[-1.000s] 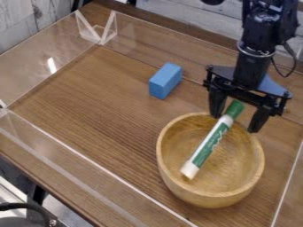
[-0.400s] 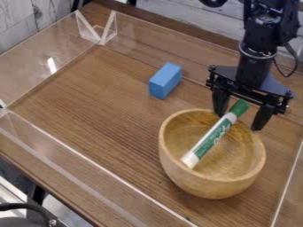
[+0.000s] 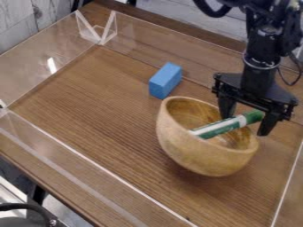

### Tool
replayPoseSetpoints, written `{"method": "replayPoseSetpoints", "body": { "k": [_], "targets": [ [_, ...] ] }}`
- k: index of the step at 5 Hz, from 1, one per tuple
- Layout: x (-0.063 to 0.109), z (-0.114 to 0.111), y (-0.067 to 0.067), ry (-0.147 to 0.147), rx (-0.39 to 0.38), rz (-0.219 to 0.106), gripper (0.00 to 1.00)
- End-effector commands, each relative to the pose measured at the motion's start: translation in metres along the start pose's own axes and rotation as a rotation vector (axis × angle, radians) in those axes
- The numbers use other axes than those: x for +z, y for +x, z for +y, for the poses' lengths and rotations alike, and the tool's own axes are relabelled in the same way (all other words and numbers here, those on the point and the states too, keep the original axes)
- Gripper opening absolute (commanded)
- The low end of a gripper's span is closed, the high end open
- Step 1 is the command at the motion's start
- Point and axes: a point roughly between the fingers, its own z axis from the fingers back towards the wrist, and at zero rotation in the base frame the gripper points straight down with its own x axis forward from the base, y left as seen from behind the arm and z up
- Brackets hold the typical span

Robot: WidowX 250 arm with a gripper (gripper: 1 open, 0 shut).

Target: Remove the green marker from inside the brown bowl and put it on the table

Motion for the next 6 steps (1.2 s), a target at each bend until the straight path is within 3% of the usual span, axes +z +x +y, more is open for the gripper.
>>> {"method": "replayPoseSetpoints", "body": {
  "k": [1, 2, 6],
  "targets": [
    [0.0081, -0.0051, -0.0001, -0.007, -0.021, -0.033, 1.00],
    [0.0080, -0.0057, -0.0049, -0.001, -0.034, -0.034, 1.00],
    [0.0122, -0.0079, -0.0005, -0.014, -0.021, -0.048, 1.00]
  ]
}}
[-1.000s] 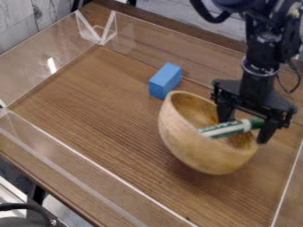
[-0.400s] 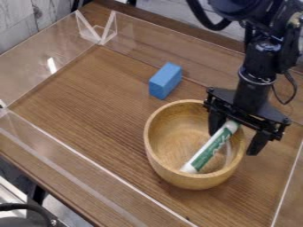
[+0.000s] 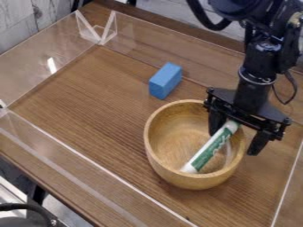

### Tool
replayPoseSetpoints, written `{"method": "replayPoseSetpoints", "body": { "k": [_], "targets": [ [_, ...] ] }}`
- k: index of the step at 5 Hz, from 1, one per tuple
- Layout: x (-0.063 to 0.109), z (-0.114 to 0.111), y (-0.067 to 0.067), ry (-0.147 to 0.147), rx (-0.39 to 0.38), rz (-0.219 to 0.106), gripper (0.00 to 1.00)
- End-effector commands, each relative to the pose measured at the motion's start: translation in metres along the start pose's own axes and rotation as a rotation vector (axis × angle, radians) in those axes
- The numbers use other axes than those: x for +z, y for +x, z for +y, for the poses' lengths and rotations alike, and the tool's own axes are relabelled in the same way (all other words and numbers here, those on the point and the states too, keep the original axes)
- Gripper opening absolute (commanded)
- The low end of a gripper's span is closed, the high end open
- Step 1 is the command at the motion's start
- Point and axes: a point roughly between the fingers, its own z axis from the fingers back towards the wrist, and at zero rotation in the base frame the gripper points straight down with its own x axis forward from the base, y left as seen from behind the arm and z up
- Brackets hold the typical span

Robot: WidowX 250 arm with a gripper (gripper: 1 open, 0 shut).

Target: Remove the green marker from inside the brown bowl and put it on the table

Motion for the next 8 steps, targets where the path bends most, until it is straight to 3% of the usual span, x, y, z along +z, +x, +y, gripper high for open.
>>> {"method": "replayPoseSetpoints", "body": {
  "k": [1, 8],
  "targets": [
    [0.018, -0.006, 0.007, -0.024, -0.006, -0.066, 1.00],
    [-0.010, -0.001, -0.006, -0.009, 0.028, -0.040, 1.00]
  ]
}}
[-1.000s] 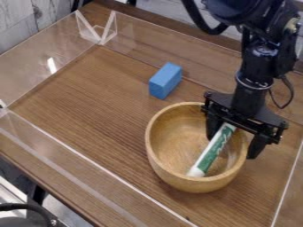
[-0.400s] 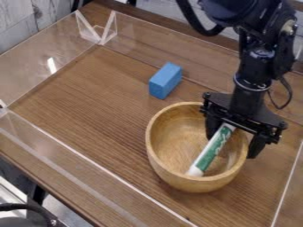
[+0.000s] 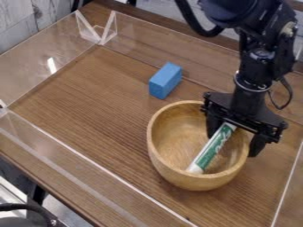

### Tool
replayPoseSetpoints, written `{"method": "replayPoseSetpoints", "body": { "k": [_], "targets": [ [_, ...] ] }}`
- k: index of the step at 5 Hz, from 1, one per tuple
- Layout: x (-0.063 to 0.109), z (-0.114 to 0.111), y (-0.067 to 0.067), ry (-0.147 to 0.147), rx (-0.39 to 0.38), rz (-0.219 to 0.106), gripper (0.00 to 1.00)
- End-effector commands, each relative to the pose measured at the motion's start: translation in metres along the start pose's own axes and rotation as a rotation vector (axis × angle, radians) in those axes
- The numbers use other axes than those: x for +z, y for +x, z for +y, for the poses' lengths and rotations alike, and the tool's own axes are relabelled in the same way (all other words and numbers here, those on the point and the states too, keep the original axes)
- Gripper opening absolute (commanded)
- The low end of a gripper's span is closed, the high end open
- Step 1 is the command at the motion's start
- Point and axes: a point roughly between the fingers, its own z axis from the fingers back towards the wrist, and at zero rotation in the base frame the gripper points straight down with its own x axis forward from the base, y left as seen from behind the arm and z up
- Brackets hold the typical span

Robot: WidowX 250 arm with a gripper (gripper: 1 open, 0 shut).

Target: Remove the green marker from inside the brown bowl and put it on the table

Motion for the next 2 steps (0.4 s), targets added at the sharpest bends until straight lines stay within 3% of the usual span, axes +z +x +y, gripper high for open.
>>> {"method": "replayPoseSetpoints", "body": {
  "k": [1, 2],
  "targets": [
    [-0.0022, -0.0012, -0.0021, -0.001, -0.004, -0.004, 1.00],
    [-0.0061, -0.0008, -0.0041, -0.003, 0.001, -0.001, 1.00]
  ]
}}
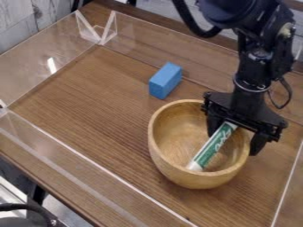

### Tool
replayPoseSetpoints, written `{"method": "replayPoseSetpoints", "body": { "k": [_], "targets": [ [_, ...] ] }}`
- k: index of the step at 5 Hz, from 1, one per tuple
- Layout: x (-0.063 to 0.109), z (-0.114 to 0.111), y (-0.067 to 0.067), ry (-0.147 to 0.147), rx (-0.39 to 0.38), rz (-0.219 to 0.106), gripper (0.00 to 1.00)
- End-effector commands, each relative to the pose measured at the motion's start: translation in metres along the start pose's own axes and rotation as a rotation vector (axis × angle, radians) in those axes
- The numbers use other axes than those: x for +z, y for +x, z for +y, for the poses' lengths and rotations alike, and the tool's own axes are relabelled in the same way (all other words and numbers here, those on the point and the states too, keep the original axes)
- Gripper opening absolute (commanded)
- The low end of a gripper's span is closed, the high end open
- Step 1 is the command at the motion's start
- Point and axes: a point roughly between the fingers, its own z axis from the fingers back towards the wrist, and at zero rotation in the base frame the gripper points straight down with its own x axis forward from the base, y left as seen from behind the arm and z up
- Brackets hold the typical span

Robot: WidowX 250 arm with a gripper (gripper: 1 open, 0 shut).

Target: Remove the green marker from inside the brown bowl and put it on the table

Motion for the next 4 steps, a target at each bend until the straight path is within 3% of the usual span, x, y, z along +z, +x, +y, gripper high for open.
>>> {"method": "replayPoseSetpoints", "body": {
  "k": [1, 2, 3, 4],
  "targets": [
    [-0.008, 0.000, -0.007, 0.003, -0.001, 0.019, 1.00],
    [-0.011, 0.001, -0.009, 0.001, 0.003, 0.021, 1.00],
    [-0.012, 0.003, -0.015, 0.006, -0.001, 0.024, 0.00],
    [-0.008, 0.006, -0.021, 0.019, -0.016, 0.030, 0.00]
  ]
}}
